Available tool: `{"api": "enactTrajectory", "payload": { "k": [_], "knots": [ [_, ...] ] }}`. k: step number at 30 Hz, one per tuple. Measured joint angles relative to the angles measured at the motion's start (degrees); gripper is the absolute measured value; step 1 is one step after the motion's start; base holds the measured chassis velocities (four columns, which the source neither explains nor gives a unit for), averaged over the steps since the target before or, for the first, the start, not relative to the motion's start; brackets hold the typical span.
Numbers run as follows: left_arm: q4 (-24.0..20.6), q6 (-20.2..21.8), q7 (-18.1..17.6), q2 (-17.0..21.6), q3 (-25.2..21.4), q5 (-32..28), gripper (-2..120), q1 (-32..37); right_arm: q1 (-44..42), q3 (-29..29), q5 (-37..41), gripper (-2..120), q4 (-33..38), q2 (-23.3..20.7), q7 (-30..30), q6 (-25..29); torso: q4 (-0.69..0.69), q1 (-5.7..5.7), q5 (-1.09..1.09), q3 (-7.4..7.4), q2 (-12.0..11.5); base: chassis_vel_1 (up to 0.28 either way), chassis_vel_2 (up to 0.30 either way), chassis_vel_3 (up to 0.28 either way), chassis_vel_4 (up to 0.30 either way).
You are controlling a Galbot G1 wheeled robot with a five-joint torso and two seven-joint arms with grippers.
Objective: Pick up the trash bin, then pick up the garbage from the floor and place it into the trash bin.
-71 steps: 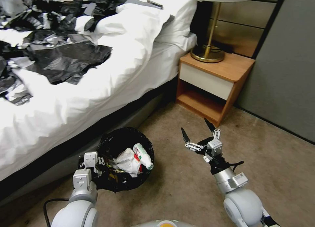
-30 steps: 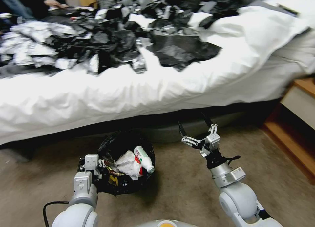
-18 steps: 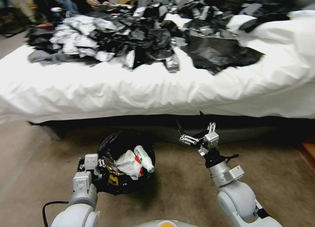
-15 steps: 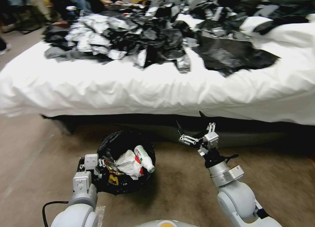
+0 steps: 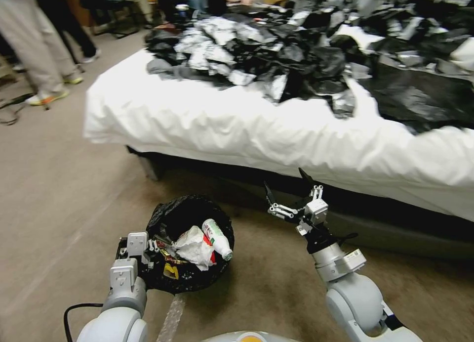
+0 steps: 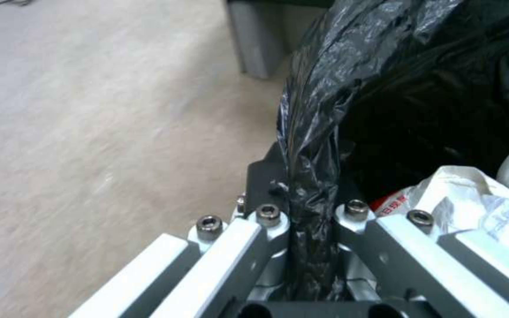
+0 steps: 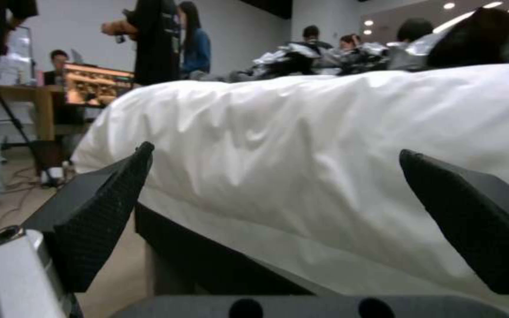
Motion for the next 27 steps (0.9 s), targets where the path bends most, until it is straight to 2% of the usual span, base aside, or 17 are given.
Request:
{"api": "enactTrajectory", "payload": {
  "k": [27],
  "knots": [
    [-0.63,0.43,-0.02,0.10,-0.45,-0.36,1,-0.52,0.86,-0.78,0.12,100,0.05,-0.54,-0.07,-0.61,0.00,0.00,0.00,0.00,0.00,0.125,0.129,0.126,0.121]
  ]
}}
